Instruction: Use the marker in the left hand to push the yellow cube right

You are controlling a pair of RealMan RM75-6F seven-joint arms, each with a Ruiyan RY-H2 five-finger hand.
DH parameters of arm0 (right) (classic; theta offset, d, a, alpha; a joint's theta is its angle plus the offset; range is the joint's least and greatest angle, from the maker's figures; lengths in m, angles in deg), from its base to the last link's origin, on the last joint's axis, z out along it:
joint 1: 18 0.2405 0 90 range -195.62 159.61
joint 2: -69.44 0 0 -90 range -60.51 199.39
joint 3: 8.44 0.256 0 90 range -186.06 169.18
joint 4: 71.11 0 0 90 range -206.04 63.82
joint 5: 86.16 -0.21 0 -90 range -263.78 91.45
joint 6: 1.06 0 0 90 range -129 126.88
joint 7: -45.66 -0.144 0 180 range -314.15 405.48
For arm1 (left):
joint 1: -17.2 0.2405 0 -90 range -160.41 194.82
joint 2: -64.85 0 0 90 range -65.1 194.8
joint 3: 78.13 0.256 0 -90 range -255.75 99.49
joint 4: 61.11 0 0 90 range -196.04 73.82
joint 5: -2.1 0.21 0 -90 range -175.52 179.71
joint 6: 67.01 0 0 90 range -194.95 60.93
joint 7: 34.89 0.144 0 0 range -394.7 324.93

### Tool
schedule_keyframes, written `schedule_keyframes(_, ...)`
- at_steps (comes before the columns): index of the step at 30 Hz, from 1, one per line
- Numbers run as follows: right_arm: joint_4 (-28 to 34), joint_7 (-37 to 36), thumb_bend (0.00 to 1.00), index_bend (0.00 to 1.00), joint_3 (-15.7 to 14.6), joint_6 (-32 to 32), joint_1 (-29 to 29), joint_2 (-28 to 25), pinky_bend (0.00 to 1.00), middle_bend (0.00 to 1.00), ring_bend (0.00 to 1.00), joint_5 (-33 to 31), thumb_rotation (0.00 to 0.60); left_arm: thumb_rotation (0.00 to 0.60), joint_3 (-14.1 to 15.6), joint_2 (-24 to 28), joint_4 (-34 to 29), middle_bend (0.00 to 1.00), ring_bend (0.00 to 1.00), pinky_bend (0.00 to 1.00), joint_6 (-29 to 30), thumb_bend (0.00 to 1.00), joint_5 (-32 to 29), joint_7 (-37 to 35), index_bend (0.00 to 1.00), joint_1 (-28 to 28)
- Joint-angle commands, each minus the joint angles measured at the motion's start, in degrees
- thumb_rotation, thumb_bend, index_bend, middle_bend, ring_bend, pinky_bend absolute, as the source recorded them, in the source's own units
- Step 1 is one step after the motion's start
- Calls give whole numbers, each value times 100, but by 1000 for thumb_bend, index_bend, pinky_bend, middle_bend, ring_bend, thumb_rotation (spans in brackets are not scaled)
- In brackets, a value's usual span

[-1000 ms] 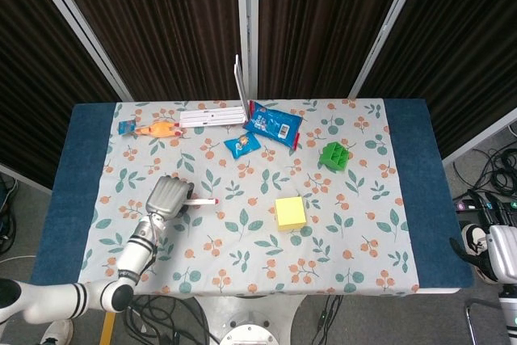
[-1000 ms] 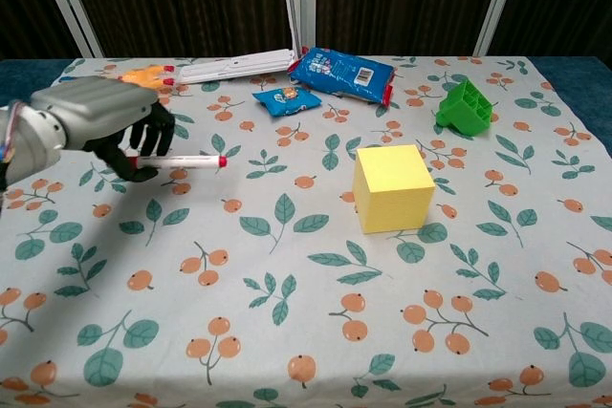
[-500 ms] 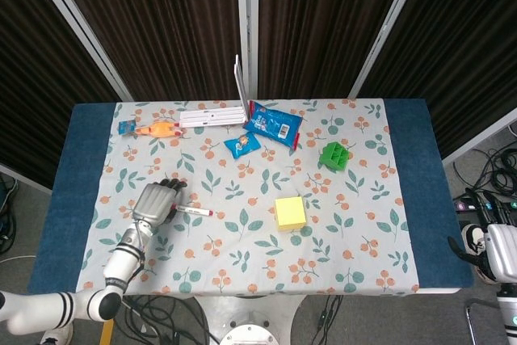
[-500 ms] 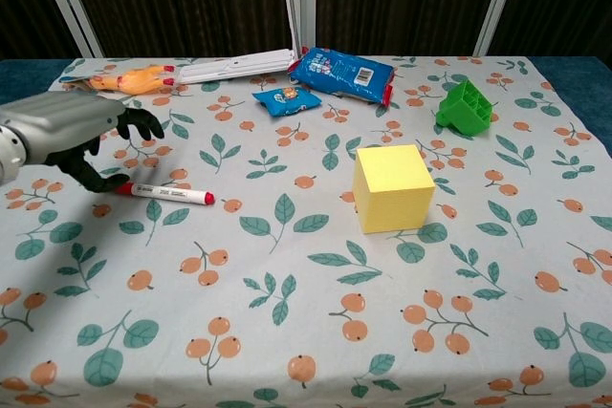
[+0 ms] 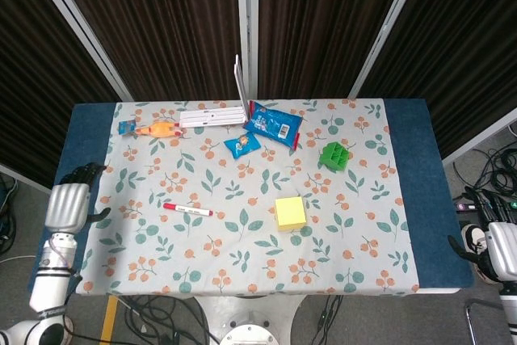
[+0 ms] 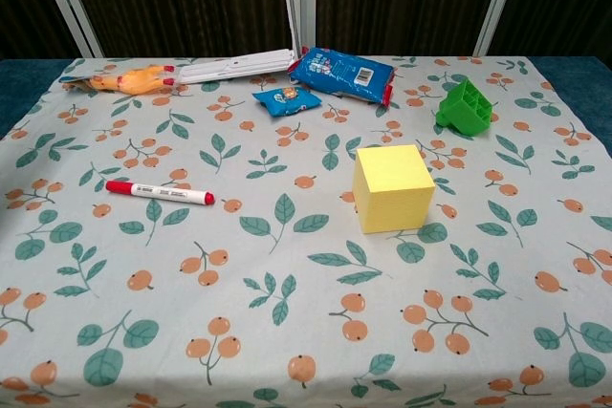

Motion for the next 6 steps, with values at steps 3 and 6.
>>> schedule_keyframes(3,12,-120,176,0,-43,-85,-31,4,45,160,0,80,600,600,475,281,-96,279,209,279,562,156,655,-15,263,575)
schedule_keyframes(6,32,-108,176,0,-56,-131,-61,-2,45,160,0,84,600,600,629,434,-248,279,209,265,711,156,857,76,263,786)
